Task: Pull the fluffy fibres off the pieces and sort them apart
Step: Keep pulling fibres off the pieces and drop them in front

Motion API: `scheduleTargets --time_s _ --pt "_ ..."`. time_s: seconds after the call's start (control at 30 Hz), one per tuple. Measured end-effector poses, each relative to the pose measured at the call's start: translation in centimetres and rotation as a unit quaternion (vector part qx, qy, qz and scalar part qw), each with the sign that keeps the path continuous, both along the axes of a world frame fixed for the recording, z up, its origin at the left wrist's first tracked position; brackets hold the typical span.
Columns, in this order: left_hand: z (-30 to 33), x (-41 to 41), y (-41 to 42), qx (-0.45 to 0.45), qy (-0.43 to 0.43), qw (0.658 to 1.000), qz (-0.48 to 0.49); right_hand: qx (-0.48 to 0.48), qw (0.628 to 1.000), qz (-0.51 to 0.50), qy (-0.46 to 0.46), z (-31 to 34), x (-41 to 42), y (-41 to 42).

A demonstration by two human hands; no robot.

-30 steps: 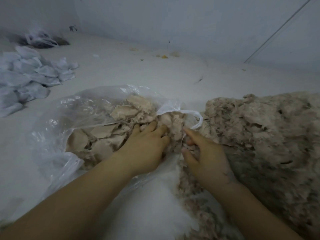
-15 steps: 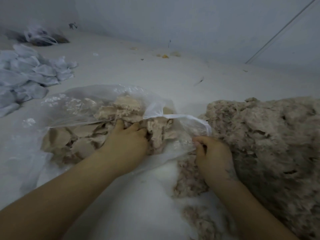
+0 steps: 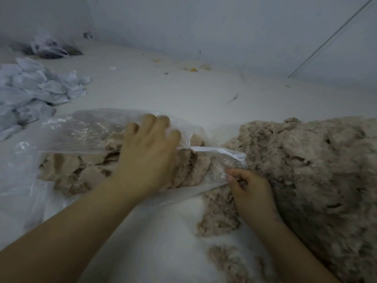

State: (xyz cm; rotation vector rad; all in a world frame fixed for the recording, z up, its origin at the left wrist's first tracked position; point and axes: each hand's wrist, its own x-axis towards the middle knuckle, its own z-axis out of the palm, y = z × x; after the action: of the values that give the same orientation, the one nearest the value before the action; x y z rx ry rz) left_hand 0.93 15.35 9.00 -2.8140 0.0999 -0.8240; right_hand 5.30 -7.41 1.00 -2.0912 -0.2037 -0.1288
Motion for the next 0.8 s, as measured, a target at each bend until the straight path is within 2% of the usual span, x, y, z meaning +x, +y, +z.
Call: scheduleTargets --time_s 0.03,0.1,0.17,0.23,0.27,0.43,0.5,0.57,0.63,0.8 --pt "0.3 0.6 0.4 -0.036 0.019 0.998 0.055 0.004 1.0 -0.001 0.004 0.0 0.0 0.0" --pt "0.7 1.6 1.4 -0.108 0.121 0.977 0.139 0.021 1.0 0.001 0.011 -0.1 -0.1 0.0" --pt "0.7 2.2 2.0 -0.179 0.196 0.952 0.155 0.05 0.999 0.006 0.018 -0.1 -0.2 0.0" --pt "0.1 1.9 1.6 -0.229 0.152 0.958 0.08 0.077 0.997 0.016 0.021 -0.1 -0.4 -0.2" --pt "-0.1 1.6 1.2 -0.227 0.121 0.966 0.041 0.085 0.996 0.022 0.02 -0.1 -0.4 -0.2" --pt "-2.6 -0.5 -1.2 -0.153 0.062 0.978 -0.126 0.106 0.994 0.028 0.019 0.0 -0.5 0.0" --pt "-3.3 -0.7 -1.9 -0.11 0.077 0.966 -0.223 0.104 0.994 0.026 0.011 0.1 -0.7 0.1" --pt "-3.5 -0.1 -1.7 -0.061 0.101 0.956 -0.269 0.099 0.995 0.017 0.011 0.1 -0.7 0.0" --pt "-3.2 1.0 -0.8 -0.034 0.124 0.962 -0.239 0.096 0.995 0.006 0.013 0.1 -0.7 -0.2" --pt "-2.5 3.7 1.6 -0.089 0.142 0.983 -0.07 0.105 0.994 -0.001 0.021 0.3 -0.7 -0.5"
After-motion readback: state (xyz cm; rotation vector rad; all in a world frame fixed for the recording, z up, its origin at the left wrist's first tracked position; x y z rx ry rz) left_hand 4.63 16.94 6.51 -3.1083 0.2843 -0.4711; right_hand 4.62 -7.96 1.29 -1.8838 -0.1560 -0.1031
